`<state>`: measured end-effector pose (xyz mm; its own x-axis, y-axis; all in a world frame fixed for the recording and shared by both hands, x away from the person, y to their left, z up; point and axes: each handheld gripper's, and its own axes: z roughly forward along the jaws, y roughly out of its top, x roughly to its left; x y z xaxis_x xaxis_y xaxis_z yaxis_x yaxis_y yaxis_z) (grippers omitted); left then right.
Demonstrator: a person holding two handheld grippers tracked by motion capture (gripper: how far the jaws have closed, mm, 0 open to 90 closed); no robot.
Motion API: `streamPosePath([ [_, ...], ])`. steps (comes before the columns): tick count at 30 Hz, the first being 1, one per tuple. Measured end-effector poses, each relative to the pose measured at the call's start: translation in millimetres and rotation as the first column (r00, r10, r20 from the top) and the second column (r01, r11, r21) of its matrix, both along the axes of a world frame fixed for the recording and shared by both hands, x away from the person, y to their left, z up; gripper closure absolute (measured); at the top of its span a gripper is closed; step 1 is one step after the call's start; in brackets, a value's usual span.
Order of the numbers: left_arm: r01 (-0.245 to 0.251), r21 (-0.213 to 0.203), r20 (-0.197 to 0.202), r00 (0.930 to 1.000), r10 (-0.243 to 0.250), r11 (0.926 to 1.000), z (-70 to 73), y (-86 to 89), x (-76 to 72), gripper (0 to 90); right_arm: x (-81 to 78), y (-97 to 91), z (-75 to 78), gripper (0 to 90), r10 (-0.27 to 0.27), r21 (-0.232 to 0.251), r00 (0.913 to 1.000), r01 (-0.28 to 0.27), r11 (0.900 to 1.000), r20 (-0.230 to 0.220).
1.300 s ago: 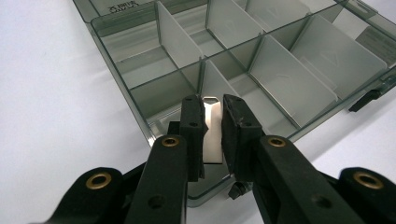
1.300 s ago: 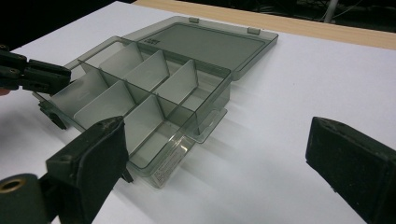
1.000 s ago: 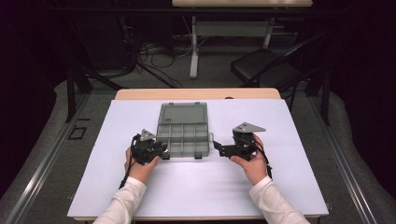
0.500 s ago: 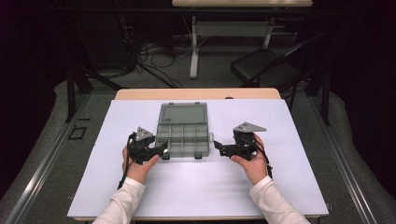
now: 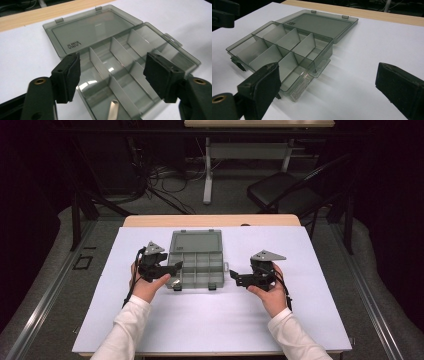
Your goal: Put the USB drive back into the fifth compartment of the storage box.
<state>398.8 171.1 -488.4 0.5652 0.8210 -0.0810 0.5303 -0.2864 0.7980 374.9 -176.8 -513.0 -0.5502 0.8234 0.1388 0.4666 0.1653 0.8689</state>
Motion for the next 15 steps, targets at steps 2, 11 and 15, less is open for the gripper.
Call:
streamPosePath([
  [2,0.0,-0.009,-0.008,1.0,0.0,1.0,2.4,-0.6,6.5,21.9,0.2,-0.7,0.5,5.5,0.002,-0.003,1.0,-0.002,1.0,0.0],
  [11,0.013,-0.059,-0.016,0.9998,-0.014,0.9982,-1.2,0.3,22.6,10.3,0.2,-1.8,1.4,5.7,-0.005,0.0,1.0,0.005,1.0,-0.002],
  [15,0.019,-0.018,-0.014,0.9997,-0.019,0.9997,-7.9,3.3,24.9,9.4,0.1,-1.3,1.7,6.8,-0.004,0.007,0.9999,0.004,1.0,-0.01],
])
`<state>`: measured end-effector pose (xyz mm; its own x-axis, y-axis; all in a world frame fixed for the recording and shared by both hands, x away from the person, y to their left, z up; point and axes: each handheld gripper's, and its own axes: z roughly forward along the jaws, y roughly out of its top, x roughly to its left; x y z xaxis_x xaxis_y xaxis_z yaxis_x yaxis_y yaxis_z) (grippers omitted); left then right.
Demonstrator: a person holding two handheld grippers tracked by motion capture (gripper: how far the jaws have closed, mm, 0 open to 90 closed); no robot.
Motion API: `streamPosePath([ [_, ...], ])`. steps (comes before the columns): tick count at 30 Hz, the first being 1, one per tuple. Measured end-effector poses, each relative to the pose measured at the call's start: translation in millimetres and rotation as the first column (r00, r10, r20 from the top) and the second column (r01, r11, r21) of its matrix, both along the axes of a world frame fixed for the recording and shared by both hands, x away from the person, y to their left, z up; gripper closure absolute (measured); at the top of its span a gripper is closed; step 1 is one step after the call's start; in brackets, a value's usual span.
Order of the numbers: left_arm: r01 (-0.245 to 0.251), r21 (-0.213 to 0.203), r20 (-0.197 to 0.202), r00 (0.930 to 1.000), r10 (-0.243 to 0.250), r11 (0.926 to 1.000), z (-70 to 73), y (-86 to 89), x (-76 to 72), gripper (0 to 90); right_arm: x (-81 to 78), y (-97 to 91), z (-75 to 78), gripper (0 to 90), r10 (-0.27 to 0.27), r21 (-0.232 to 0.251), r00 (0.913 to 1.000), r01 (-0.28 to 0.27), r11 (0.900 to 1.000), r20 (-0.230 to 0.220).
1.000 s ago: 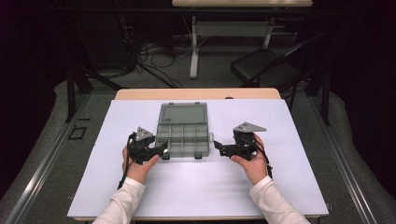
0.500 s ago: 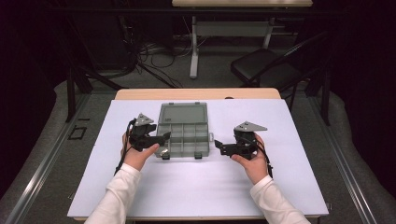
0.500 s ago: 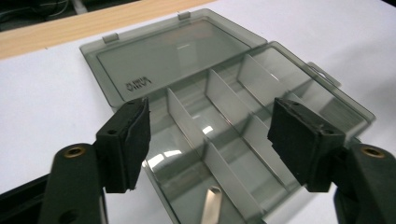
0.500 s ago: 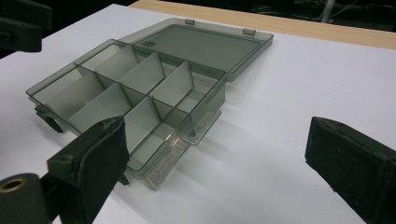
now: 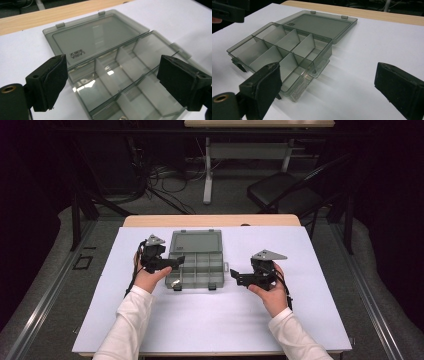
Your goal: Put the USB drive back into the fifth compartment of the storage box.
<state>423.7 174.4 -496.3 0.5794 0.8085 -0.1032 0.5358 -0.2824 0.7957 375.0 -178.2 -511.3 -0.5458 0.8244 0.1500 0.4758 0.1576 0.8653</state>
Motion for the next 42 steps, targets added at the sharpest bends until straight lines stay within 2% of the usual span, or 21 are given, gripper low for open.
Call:
streamPosePath([
  [2,0.005,0.016,0.01,0.9999,-0.005,0.9999,-3.7,2.9,-1.0,9.9,-0.1,0.8,0.3,6.8,0.005,-0.009,1.0,-0.005,0.9999,0.0],
  [5,0.018,0.023,-0.006,0.9998,-0.018,0.9996,-10.6,8.6,-0.7,15.5,-0.8,1.8,1.3,6.8,0.01,-0.008,1.0,-0.01,0.9999,0.001],
  [9,0.018,0.04,-0.015,0.9997,-0.017,0.9991,-18.7,12.5,-1.2,15.5,-0.4,2.3,1.6,6.8,0.005,-0.008,1.0,-0.005,1.0,-0.003],
  [12,0.013,0.07,-0.02,0.9997,-0.011,0.9975,-24.9,14.6,-1.0,15.5,-0.7,3.7,0.9,6.8,0.01,-0.014,1.0,-0.01,0.9999,-0.001],
  [20,0.014,0.09,-0.063,0.998,-0.008,0.9958,-40.4,15.0,1.7,15.7,-0.2,2.9,-1.1,6.8,0.014,-0.02,0.9998,-0.014,0.9997,-0.011],
  [26,0.044,0.147,-0.076,0.9966,-0.034,0.9882,-48.3,12.5,3.0,16.2,-0.1,3.6,-1.8,6.8,0.013,-0.019,0.9998,-0.013,0.9997,-0.012],
  [32,0.048,0.164,-0.081,0.9961,-0.036,0.9853,-57.5,10.5,5.2,19.5,0.5,4.3,-3.0,6.8,0.015,-0.022,0.9998,-0.015,0.9996,-0.013],
  [33,0.06,0.158,-0.096,0.9944,-0.045,0.9856,-57.6,11.6,5.9,20.5,0.3,4.6,-3.0,6.8,0.015,-0.022,0.9998,-0.015,0.9996,-0.014],
  [36,0.05,0.145,-0.077,0.9963,-0.039,0.9882,-59.3,13.2,6.4,23.8,0.6,5.0,-3.3,6.8,0.015,-0.021,0.9998,-0.015,0.9997,-0.017],
  [40,0.072,0.162,-0.099,0.9935,-0.057,0.9841,-62.9,14.6,7.9,25.8,1.7,5.6,-4.3,6.8,0.018,-0.024,0.9997,-0.018,0.9996,-0.016],
  [42,0.07,0.163,-0.092,0.9942,-0.055,0.9841,-64.5,14.7,8.5,25.8,2.0,5.8,-4.5,6.8,0.018,-0.023,0.9996,-0.019,0.9996,-0.02],
])
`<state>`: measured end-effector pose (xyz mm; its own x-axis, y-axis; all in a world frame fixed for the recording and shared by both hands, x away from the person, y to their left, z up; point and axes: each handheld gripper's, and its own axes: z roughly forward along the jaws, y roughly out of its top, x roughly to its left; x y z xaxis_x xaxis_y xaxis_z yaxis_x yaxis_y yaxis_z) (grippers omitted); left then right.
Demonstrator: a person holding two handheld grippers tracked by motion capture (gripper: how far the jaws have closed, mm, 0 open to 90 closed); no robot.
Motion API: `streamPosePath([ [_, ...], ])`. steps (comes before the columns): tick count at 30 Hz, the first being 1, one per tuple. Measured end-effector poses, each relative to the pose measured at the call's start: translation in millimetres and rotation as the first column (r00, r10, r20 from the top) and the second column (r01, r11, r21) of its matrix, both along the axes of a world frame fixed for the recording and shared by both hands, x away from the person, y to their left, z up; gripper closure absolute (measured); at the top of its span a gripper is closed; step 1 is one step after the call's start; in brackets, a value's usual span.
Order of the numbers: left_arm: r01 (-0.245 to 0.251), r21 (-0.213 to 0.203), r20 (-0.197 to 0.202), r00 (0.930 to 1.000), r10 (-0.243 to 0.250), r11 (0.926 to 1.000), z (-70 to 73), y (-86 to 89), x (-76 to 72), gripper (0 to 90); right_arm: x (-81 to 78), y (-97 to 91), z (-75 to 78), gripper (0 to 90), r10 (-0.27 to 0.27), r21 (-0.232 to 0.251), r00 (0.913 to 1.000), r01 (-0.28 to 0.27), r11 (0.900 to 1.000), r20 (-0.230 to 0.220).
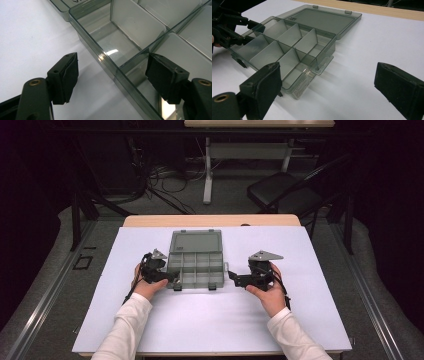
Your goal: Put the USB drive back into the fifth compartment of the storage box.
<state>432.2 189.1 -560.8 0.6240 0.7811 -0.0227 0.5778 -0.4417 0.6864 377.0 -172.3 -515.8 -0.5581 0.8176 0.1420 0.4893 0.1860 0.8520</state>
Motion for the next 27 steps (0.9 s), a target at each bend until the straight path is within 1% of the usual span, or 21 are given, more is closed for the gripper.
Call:
streamPosePath([
  [1,0.009,0.01,-0.007,0.9999,-0.009,0.9999,0.2,0.5,0.3,25.8,0.2,0.0,-0.1,6.8,0.0,0.0,1.0,0.0,1.0,0.0],
  [2,0.012,0.015,-0.003,0.9999,-0.012,0.9998,-0.2,0.4,0.4,25.8,0.3,0.0,-0.2,6.8,0.0,0.0,1.0,0.0,1.0,-0.002],
  [3,0.009,0.014,0.006,0.9999,-0.009,0.9999,-0.8,-0.1,0.4,25.9,0.5,-0.1,-0.3,6.8,0.001,-0.001,1.0,-0.001,1.0,-0.002],
  [4,0.022,0.016,-0.001,0.9998,-0.022,0.9996,-0.1,0.4,0.5,26.2,0.7,-0.1,-0.4,6.8,0.001,0.001,1.0,-0.001,1.0,-0.002],
  [5,0.033,0.015,0.002,0.9995,-0.033,0.9993,0.0,0.7,0.5,27.5,0.9,0.0,-0.5,6.8,0.0,0.003,1.0,0.0,1.0,-0.004],
  [7,0.042,0.011,0.018,0.9989,-0.042,0.9991,-1.2,0.7,0.5,29.1,1.5,0.2,-0.5,6.8,0.003,0.002,1.0,-0.003,1.0,-0.002],
  [8,0.052,0.012,0.012,0.9986,-0.052,0.9986,-0.9,1.5,0.7,29.1,1.7,0.8,-0.7,6.8,0.005,0.003,1.0,-0.005,1.0,-0.004],
  [9,0.057,0.011,0.016,0.9983,-0.057,0.9983,-1.3,1.8,1.0,29.2,2.1,1.1,-0.8,6.8,0.006,0.001,1.0,-0.006,1.0,-0.005],
  [11,0.057,-0.004,0.025,0.9981,-0.057,0.9984,-2.8,1.9,1.3,29.9,3.0,1.7,-1.0,6.9,0.008,0.007,0.9999,-0.008,0.9999,-0.01],
  [13,0.078,-0.012,0.025,0.9967,-0.077,0.9969,-3.1,2.8,1.5,32.0,4.7,1.9,-1.1,6.9,0.007,0.01,0.9999,-0.007,0.9999,-0.016],
  [14,0.09,-0.017,0.018,0.9958,-0.09,0.9958,-2.8,3.0,1.4,34.0,5.5,2.3,-1.0,7.2,0.005,0.017,0.9998,-0.005,0.9998,-0.019],
  [19,0.086,-0.025,0.02,0.9961,-0.085,0.996,-3.6,3.3,1.4,35.4,10.6,7.3,1.0,8.0,0.012,0.001,0.9997,-0.012,0.9999,-0.019],
  [23,0.084,-0.027,0.024,0.9962,-0.084,0.9961,-4.0,3.6,1.1,35.6,19.1,11.4,4.7,8.5,0.02,-0.019,0.999,-0.02,0.9996,-0.041],
  [27,0.08,-0.038,0.028,0.9965,-0.079,0.9961,-5.0,4.0,0.6,35.9,30.6,16.9,8.4,9.2,0.027,-0.012,0.9968,-0.028,0.9996,-0.075],
])
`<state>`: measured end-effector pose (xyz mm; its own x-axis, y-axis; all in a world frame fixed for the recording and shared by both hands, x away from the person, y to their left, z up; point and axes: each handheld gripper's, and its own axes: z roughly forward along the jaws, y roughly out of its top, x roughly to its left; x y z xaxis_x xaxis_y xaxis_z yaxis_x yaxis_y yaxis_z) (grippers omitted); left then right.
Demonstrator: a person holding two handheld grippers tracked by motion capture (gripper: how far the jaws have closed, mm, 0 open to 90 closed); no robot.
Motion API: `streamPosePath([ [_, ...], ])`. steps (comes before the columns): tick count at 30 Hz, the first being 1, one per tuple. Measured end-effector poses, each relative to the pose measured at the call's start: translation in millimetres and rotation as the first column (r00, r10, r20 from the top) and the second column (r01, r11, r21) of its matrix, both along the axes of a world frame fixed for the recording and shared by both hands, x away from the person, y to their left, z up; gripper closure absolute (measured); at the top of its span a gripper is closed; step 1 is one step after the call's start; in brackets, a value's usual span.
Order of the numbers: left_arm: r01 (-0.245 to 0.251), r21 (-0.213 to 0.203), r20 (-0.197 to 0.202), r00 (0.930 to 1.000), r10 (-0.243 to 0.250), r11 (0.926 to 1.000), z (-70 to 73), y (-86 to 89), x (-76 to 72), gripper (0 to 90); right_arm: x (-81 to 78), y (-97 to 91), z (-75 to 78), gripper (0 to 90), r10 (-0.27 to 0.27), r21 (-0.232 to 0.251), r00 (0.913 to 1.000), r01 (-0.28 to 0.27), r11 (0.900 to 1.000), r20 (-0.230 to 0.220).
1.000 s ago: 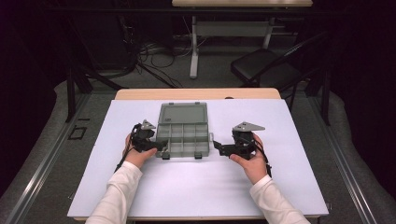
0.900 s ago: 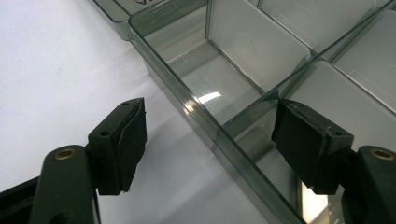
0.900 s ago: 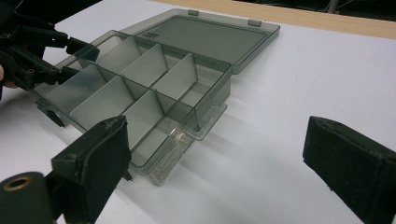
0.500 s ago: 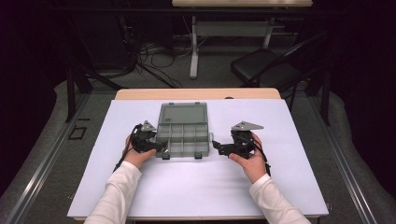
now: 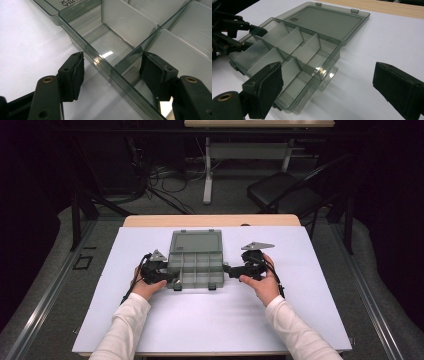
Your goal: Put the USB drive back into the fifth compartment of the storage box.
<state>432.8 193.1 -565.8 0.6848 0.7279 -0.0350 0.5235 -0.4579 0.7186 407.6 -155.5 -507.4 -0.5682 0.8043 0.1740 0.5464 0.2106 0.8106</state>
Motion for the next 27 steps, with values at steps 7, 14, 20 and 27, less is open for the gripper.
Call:
streamPosePath([
  [7,0.0,0.005,0.003,1.0,0.0,1.0,0.3,-0.2,-1.7,36.4,19.4,10.8,12.6,10.1,0.025,0.026,0.998,-0.023,0.9994,-0.057],
  [14,-0.008,0.003,0.005,1.0,0.008,1.0,0.0,-0.7,-2.0,36.6,39.9,19.9,17.0,10.1,0.039,0.05,0.9956,-0.035,0.9981,-0.085],
  [20,-0.005,0.006,0.002,1.0,0.005,1.0,0.4,-0.5,-2.1,36.8,55.3,22.9,14.9,10.1,0.013,0.018,0.9944,-0.011,0.9998,-0.105],
  [27,-0.009,0.006,0.005,1.0,0.009,0.9999,0.2,-0.8,-2.1,36.9,66.5,26.1,15.7,10.1,-0.009,-0.029,0.9918,0.006,0.9996,-0.127],
])
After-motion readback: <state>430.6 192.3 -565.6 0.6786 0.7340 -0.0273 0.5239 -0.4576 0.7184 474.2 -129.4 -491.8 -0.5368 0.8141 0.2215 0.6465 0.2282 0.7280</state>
